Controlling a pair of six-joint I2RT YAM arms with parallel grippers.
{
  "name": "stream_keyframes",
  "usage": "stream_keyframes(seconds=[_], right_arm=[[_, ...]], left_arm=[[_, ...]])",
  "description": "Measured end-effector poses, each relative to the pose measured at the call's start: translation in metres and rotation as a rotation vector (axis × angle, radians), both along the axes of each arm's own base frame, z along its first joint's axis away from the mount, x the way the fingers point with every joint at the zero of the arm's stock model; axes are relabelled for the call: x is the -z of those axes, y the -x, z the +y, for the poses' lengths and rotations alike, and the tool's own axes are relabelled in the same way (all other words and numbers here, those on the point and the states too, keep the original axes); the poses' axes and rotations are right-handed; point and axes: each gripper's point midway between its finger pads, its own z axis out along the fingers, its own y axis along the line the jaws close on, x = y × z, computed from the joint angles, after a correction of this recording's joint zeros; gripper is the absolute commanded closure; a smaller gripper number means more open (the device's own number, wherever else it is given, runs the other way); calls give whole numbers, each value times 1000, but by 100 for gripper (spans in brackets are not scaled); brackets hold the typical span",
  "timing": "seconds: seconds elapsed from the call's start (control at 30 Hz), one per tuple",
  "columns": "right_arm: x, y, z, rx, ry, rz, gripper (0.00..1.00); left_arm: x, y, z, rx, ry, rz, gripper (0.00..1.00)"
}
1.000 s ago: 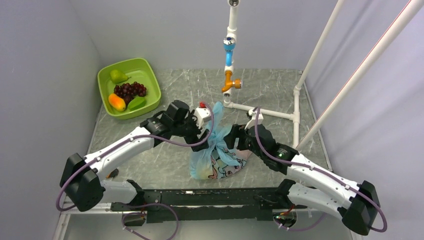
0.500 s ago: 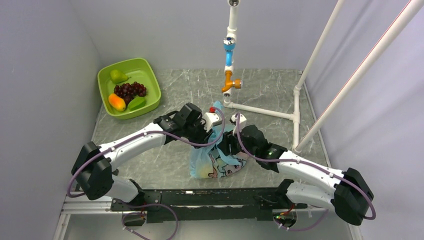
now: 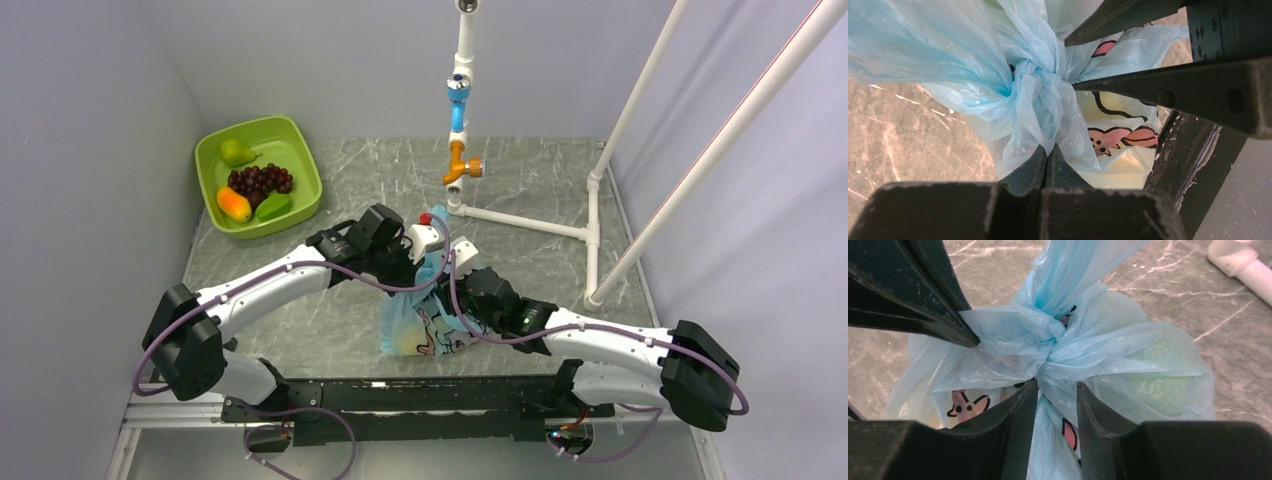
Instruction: Take the fake fruits out of the plastic bag
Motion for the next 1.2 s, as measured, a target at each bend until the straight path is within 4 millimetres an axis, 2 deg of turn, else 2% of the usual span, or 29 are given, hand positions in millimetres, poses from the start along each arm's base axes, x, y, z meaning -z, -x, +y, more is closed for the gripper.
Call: stream_keyframes(seconds=[0.07,0.17,0.27,0.3,0.4,0.5,0.57,0.67,0.77,0.93,1.03,1.2], right_arm=[[-2,-4,-2,17,4,-18,63],[-1,-9,-3,37,15,-36,72],[5,-11,-3,41,33,-35,72],[6,-11,-2,42,34,-35,70],[5,-12,0,41,26,-38,54],[6,-13,2,42,22,-38,54],[9,-13,3,37,23,-30,63],[11,-13,5,41,18,-23,85],[12,-14,4,56,15,-20,99],[8,-20,-4,125,7,-29,100],[-1,-24,-14,190,-14,-42,100],[-18,-32,-46,335,-92,-54,100]], left_arm=[[0,0,0,-1,0,0,100],[-1,0,0,0,1,-1,100],[-1,-1,0,-1,2,-3,100],[-1,-1,0,-2,2,-2,100],[-3,-2,0,-8,3,-9,100],[-7,-2,1,-11,10,-20,100],[-9,-2,1,-14,12,-26,100],[-9,-4,2,-19,9,-31,100],[-9,-6,4,-31,2,-41,100],[-12,-15,10,-80,-14,-77,100],[-18,-28,19,-148,-13,-103,100],[-32,-55,43,-291,10,-142,100]])
